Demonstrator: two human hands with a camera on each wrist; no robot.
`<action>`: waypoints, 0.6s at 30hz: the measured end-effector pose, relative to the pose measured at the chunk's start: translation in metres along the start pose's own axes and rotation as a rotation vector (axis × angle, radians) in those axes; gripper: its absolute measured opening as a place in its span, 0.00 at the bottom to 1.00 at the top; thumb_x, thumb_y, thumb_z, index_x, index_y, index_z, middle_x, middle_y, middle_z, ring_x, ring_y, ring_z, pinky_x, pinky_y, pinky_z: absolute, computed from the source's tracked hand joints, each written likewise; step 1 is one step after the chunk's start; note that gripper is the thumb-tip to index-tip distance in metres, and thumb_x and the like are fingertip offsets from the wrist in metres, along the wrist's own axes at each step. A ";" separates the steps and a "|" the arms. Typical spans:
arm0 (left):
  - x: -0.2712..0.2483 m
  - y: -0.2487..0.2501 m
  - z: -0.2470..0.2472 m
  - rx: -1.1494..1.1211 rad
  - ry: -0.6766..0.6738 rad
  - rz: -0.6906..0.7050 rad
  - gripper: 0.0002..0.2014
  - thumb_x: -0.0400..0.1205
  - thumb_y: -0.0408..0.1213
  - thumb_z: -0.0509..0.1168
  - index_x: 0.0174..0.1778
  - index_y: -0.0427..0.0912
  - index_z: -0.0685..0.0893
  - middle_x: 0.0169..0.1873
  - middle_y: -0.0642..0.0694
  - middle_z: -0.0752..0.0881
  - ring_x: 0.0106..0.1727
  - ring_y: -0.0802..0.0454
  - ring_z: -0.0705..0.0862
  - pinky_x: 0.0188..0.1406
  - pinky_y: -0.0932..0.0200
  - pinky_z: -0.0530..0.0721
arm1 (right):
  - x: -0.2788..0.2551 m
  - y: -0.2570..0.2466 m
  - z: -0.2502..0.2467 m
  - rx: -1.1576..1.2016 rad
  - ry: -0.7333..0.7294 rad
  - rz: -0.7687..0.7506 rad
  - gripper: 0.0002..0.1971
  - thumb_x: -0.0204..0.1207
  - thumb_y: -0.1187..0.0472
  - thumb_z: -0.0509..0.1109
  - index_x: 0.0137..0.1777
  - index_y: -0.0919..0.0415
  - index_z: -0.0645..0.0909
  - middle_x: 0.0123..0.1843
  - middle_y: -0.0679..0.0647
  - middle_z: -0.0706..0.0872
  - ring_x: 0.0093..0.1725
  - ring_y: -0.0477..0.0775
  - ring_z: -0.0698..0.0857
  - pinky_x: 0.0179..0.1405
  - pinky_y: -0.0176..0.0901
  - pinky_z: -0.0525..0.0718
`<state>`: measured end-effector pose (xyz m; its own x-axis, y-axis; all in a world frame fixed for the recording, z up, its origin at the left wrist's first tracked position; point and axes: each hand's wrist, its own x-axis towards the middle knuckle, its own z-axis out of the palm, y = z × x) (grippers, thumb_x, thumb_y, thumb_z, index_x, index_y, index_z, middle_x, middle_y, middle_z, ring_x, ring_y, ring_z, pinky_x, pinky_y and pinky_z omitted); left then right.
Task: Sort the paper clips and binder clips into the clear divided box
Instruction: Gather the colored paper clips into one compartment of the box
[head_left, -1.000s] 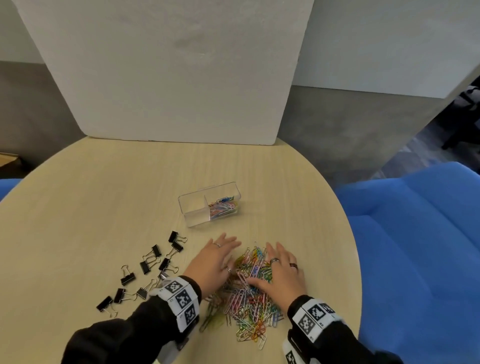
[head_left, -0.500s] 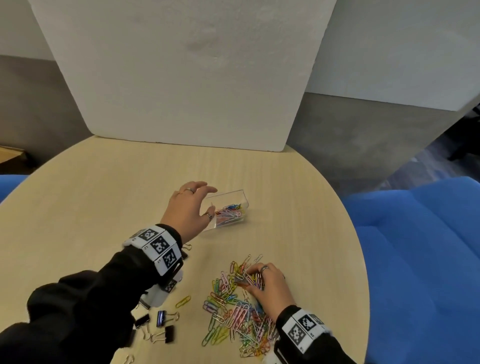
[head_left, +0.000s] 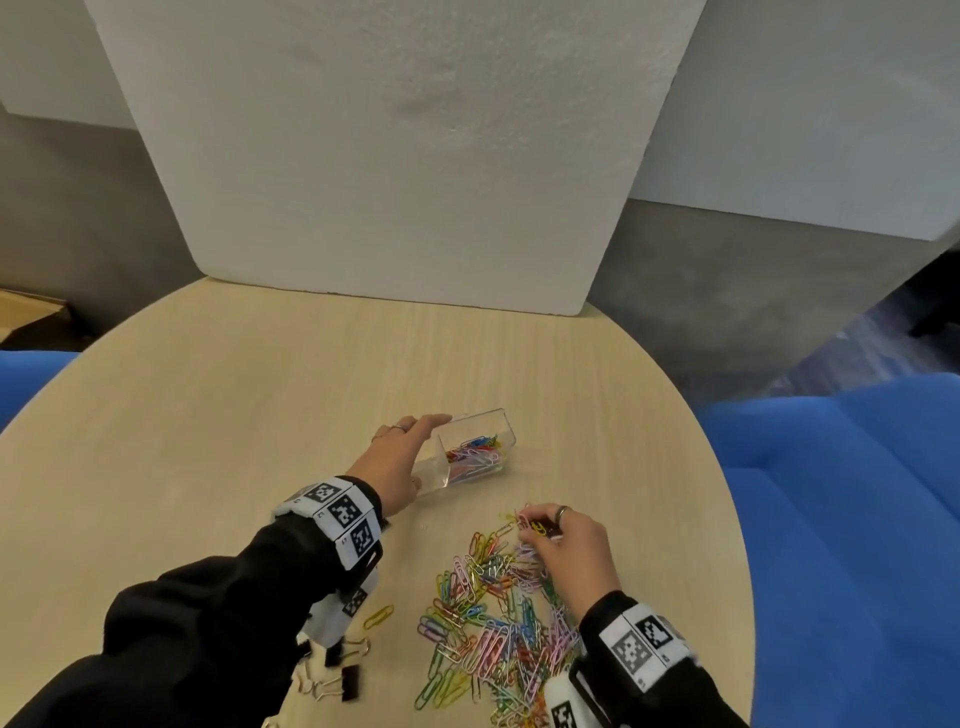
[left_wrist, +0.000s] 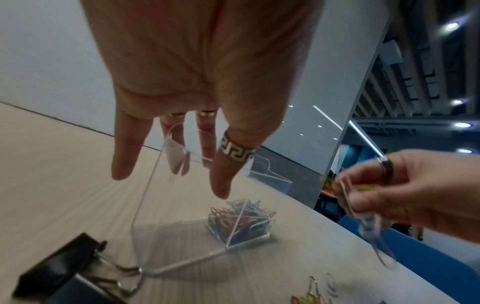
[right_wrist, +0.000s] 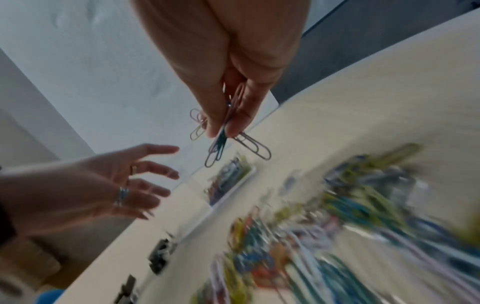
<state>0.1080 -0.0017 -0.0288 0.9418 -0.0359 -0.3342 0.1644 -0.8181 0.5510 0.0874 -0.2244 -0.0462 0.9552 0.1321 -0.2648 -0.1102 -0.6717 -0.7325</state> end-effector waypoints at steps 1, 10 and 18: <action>-0.002 -0.001 0.001 -0.002 -0.001 0.010 0.39 0.76 0.23 0.64 0.77 0.57 0.57 0.69 0.47 0.71 0.70 0.45 0.68 0.68 0.51 0.71 | 0.002 -0.008 -0.003 0.048 0.020 -0.010 0.10 0.73 0.66 0.72 0.51 0.53 0.85 0.44 0.42 0.85 0.43 0.41 0.84 0.50 0.39 0.86; -0.011 -0.004 0.004 -0.031 -0.019 0.022 0.39 0.74 0.21 0.61 0.75 0.60 0.60 0.67 0.49 0.73 0.66 0.47 0.68 0.60 0.56 0.71 | 0.041 -0.056 0.002 0.145 0.119 -0.224 0.09 0.71 0.68 0.73 0.51 0.58 0.87 0.45 0.44 0.86 0.45 0.39 0.83 0.53 0.29 0.80; -0.011 -0.004 0.003 -0.025 -0.036 0.018 0.39 0.75 0.21 0.61 0.75 0.60 0.59 0.67 0.49 0.72 0.65 0.46 0.67 0.56 0.58 0.70 | 0.056 -0.052 0.019 0.002 0.068 -0.414 0.10 0.73 0.70 0.71 0.50 0.59 0.87 0.48 0.55 0.88 0.47 0.51 0.86 0.54 0.42 0.84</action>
<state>0.0959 0.0003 -0.0294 0.9336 -0.0714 -0.3512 0.1551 -0.8029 0.5756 0.1415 -0.1688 -0.0350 0.9348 0.3425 0.0941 0.2865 -0.5706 -0.7696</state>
